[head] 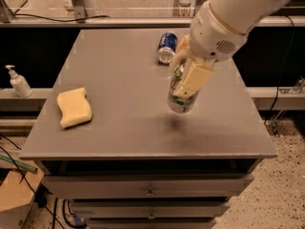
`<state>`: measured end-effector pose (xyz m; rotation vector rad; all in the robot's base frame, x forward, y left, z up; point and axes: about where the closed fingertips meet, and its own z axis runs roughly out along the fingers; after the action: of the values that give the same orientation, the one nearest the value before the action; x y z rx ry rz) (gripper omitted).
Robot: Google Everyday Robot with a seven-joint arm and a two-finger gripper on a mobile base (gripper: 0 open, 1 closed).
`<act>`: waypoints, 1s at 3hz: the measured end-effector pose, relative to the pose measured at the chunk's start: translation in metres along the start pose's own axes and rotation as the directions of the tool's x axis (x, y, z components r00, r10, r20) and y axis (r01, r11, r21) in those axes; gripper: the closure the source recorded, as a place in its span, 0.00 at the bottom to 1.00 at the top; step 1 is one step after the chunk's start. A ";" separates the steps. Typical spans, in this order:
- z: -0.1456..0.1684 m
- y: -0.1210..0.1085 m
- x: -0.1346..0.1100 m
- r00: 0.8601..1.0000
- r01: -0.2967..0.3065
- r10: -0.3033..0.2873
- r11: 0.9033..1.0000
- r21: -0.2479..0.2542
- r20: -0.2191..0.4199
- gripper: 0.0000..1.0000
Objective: Move 7up can near sponge
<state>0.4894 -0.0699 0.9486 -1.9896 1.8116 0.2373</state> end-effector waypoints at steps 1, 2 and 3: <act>0.023 0.000 -0.043 0.994 0.083 -0.080 0.996 -0.038 0.069 1.00; 0.049 0.001 -0.081 0.982 0.162 -0.153 0.983 -0.082 0.109 1.00; 0.075 0.000 -0.109 0.969 0.222 -0.203 0.967 -0.128 0.141 0.82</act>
Offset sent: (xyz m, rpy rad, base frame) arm -0.0031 0.1531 -0.0241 0.0808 0.0451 0.3310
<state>0.4872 0.0610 0.9263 -2.1949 1.5260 0.4271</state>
